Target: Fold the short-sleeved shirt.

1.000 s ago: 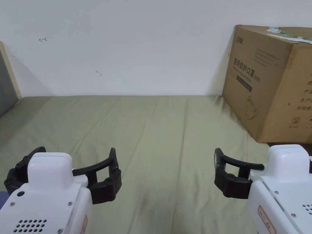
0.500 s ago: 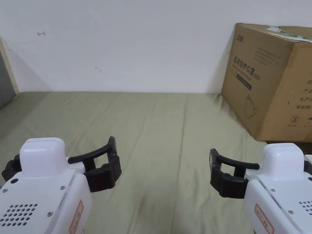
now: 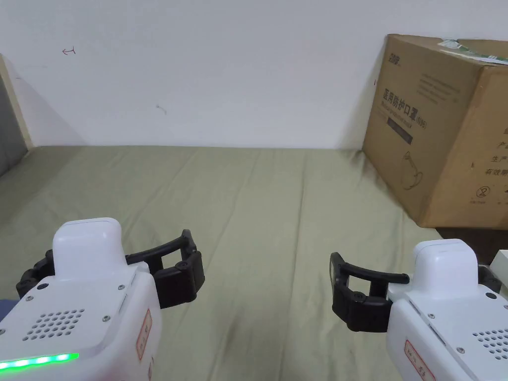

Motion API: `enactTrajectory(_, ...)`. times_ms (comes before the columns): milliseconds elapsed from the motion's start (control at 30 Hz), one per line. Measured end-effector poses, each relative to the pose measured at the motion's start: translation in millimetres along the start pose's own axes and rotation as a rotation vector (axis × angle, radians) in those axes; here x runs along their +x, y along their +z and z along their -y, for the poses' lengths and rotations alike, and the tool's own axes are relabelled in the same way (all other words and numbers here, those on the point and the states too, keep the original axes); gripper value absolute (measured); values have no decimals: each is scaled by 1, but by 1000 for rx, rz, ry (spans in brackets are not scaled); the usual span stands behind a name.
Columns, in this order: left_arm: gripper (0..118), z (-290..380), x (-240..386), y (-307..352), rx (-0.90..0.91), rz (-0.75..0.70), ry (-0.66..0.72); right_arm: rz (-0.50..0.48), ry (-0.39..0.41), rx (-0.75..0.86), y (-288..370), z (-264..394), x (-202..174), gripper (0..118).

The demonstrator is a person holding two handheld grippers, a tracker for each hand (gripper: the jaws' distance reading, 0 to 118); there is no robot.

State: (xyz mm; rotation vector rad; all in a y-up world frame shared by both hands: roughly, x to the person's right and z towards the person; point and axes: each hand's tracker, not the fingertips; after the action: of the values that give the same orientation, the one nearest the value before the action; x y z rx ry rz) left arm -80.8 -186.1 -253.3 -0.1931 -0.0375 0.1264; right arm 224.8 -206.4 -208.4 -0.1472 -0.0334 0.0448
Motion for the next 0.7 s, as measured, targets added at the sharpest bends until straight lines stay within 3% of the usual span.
enactTrajectory(267,118,3,7,-4,-107,4,15,2,-5,-19,-1,4,1,118)
enactTrajectory(700,118,7,16,-4,-122,27,33,11,-1,-34,-6,11,-1,118)
